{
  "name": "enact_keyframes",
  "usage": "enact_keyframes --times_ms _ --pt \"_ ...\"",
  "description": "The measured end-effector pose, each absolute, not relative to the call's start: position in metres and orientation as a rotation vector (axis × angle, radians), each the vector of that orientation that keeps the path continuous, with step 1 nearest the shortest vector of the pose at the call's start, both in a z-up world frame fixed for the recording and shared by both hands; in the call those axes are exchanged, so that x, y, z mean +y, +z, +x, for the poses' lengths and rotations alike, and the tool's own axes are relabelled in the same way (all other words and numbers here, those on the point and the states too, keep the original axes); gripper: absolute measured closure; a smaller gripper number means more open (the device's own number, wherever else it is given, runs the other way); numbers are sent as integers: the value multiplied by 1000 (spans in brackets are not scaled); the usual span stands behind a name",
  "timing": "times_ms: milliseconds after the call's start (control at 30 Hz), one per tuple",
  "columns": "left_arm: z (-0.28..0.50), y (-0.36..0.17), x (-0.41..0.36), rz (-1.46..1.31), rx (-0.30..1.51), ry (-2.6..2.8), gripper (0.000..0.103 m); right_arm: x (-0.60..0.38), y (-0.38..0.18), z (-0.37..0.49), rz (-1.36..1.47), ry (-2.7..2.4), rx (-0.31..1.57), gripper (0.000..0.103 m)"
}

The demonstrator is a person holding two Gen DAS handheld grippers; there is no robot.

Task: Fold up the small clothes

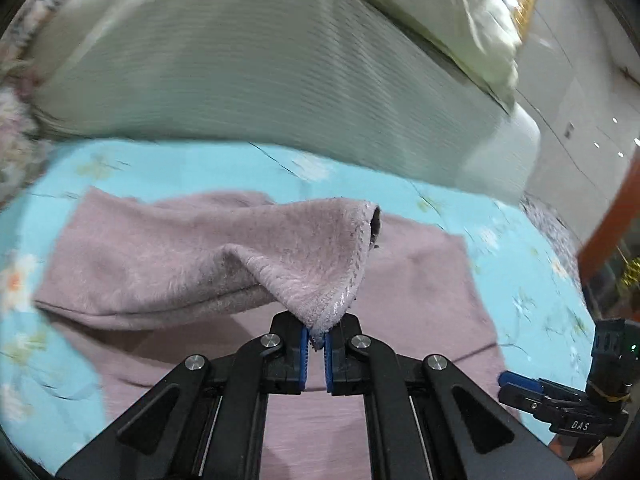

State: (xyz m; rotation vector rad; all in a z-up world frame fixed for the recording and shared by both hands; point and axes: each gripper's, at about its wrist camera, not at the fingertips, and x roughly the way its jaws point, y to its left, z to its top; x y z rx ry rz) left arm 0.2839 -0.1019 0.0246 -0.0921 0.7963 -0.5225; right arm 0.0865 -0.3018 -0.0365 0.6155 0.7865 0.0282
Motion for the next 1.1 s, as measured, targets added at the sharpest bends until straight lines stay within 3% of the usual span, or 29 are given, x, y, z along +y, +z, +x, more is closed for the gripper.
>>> enact_keyframes --times_ms 300,367,433,600,833,933,1000,1100 --pt "297 -58 -188 -27 975 -573 96 -333 -45 92 652 -45 787 47" --pt "297 -72 -187 -42 1031 -592 78 -332 -45 100 655 -38 797 47" --pt "291 -75 -177 -65 1043 -597 54 -331 -47 110 656 -22 803 43" --pt "272 -62 -132 -49 970 -523 43 -317 -49 144 633 18 831 39" --pt "288 -70 -9 -124 935 -156 42 -292 -71 208 623 70 905 38" --pt "304 -80 26 -186 942 -81 51 -286 -90 233 639 57 952 38" --pt "310 -81 31 -187 933 -42 45 -281 -98 243 649 60 954 40" --pt "320 -83 33 -181 928 -8 45 -272 -96 251 646 96 952 98"
